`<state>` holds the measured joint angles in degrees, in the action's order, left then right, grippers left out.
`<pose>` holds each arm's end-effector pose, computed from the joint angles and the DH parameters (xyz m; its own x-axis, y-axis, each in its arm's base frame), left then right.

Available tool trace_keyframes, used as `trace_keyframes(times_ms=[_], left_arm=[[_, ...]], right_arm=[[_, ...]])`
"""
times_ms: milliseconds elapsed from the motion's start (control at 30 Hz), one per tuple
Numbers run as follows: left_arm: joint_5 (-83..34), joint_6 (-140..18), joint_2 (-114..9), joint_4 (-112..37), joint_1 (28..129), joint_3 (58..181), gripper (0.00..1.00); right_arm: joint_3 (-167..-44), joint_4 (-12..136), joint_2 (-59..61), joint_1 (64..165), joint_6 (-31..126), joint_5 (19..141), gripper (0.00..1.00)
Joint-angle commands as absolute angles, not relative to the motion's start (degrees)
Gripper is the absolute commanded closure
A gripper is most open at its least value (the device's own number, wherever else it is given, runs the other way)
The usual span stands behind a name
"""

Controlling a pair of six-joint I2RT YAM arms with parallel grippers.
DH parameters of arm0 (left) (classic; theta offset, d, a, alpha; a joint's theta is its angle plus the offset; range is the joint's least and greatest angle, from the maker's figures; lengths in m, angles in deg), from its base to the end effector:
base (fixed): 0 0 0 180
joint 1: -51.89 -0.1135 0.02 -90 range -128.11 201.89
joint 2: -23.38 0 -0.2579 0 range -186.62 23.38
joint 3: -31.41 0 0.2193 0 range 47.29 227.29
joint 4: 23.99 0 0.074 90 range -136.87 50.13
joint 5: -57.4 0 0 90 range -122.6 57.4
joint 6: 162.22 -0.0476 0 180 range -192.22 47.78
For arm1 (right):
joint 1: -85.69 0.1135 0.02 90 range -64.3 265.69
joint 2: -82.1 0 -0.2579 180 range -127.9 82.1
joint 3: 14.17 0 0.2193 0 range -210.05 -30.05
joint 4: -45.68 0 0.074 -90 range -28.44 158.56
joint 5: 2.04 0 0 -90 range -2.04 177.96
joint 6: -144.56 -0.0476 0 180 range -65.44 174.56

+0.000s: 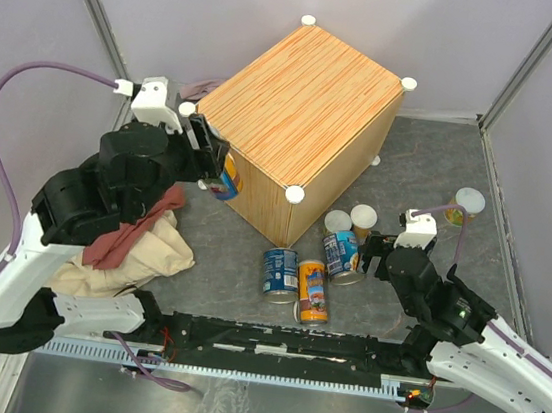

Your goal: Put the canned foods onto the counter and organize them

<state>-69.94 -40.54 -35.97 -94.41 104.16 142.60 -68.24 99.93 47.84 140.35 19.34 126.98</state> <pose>0.1024 -0.0852 0.4722 -0.3114 -0.2799 -0.9081 0.1333 0.9333 -0.3333 0.0850 0.0681 0.2702 -0.4595 0.1266 -0.8791 -0.0837 0.9792 0.1847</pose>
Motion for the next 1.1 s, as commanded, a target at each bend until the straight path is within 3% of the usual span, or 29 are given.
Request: trace_keyframes(times_ms=[0, 233, 1067], left_arm=[[-71.3, -44.7, -36.9, -87.3, 104.5, 151.2, 0.97], [-72.0, -48.4, -41.5, -86.9, 104.5, 157.9, 0.97], [-75.0, -66.3, -51.2, -66.4, 104.5, 157.3, 0.97]], right_arm=[[-70.7, 99.8, 48.3, 140.6, 18.8, 128.5, 0.03], [-71.3, 99.3, 48.0, 140.6, 19.3, 128.0, 0.03], [-80.7, 97.5, 48.0, 140.6, 26.7, 125.4, 0.03]])
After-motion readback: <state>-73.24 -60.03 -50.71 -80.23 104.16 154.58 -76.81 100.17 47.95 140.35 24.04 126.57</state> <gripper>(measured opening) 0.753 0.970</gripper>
